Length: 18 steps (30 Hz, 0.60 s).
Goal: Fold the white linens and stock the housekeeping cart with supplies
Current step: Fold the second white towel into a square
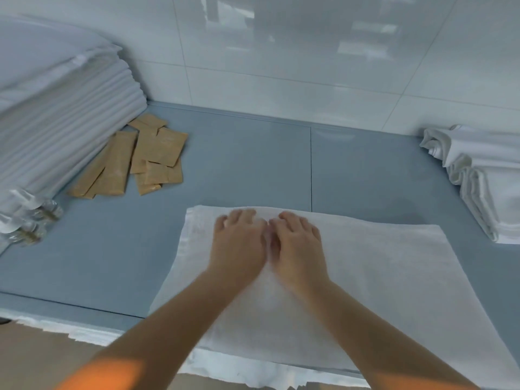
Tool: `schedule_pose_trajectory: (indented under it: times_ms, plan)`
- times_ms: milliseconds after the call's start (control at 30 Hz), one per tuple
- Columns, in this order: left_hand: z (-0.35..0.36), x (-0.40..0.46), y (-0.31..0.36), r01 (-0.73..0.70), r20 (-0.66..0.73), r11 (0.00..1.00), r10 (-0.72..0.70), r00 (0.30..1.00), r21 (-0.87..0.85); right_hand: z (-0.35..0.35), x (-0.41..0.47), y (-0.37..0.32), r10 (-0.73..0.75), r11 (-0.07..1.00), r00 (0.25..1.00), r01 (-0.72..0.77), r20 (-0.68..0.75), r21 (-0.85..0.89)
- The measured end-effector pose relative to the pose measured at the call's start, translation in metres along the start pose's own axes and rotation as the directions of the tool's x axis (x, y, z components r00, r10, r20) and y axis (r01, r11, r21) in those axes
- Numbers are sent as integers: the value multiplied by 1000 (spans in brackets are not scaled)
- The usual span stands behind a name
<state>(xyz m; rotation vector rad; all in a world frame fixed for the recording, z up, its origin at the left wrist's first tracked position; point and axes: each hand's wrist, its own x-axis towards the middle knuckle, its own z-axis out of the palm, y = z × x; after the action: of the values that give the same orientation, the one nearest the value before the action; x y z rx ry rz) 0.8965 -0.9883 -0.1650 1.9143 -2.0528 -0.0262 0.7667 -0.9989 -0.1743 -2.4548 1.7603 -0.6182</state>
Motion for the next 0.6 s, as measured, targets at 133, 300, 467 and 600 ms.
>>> schedule_pose_trajectory:
  times_ms: [133,300,467,600]
  plan:
    - [26,-25,12,155,174,987,-160,972,43,13,-12,6,13,1000,987,-10,163,-17]
    - [21,-44,-6,180,180,976,-201,963,124,12,-13,8,45,997,979,-31,197,-74]
    - [11,-84,-20,175,165,972,-201,966,159,14,-13,9,72,994,973,-51,217,-101]
    - [12,-73,-21,162,184,974,-191,964,160,11,-2,14,53,992,973,-25,225,-125]
